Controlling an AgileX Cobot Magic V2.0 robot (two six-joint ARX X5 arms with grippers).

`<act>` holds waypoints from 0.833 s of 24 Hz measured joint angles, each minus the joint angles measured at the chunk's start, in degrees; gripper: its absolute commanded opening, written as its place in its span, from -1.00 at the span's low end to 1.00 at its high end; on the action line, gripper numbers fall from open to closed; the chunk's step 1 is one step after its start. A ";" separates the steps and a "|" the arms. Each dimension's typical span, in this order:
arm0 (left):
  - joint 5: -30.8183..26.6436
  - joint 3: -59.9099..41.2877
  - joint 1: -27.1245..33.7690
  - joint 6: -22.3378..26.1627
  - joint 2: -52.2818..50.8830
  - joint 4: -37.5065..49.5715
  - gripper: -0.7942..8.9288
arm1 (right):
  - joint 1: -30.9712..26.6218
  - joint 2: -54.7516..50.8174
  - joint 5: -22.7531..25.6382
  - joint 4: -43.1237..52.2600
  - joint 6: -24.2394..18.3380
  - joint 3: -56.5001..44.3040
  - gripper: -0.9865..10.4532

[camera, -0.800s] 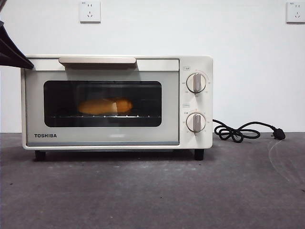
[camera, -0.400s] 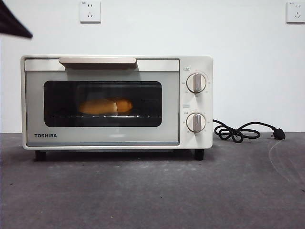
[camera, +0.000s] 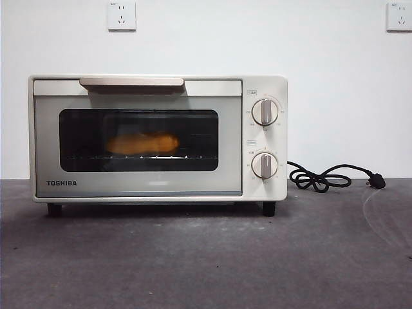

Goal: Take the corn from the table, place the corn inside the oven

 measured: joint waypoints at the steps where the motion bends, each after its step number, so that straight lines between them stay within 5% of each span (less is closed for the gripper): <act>1: -2.21 0.00 -1.40 0.07 -1.40 -0.13 -0.85 | 0.00 0.00 0.00 0.00 0.00 0.00 -0.86; 14: -6.86 0.00 -5.68 -0.39 -5.09 -0.09 -0.85 | 0.00 -0.02 0.13 1.53 0.00 0.00 -0.86; 20: -7.58 0.00 -5.68 -0.39 -0.17 0.85 -0.85 | 0.00 0.00 6.21 4.44 -0.07 0.00 -0.86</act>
